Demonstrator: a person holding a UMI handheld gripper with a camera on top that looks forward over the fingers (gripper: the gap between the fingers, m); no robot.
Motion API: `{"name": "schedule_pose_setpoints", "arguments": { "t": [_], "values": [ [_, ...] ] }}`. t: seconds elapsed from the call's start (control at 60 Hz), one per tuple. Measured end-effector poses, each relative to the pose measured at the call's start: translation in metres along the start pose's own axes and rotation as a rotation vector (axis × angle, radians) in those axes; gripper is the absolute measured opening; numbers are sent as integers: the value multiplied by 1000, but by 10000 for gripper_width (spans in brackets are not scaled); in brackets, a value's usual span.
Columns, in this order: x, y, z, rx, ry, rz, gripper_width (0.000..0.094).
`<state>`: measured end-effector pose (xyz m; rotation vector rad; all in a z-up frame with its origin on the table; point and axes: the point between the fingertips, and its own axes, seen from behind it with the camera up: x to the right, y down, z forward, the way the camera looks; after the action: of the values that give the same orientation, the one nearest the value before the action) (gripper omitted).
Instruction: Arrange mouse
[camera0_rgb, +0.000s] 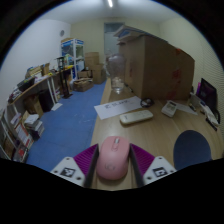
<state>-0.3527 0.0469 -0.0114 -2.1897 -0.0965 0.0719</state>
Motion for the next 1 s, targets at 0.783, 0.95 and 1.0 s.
{"name": "schedule_pose_setpoints", "arguments": {
  "t": [0.783, 0.95, 1.0],
  "values": [
    [235, -88, -91, 116, -20, -45, 321],
    [259, 11, -52, -63, -11, -13, 322],
    [261, 31, -48, -100, -9, -11, 335]
  ]
}}
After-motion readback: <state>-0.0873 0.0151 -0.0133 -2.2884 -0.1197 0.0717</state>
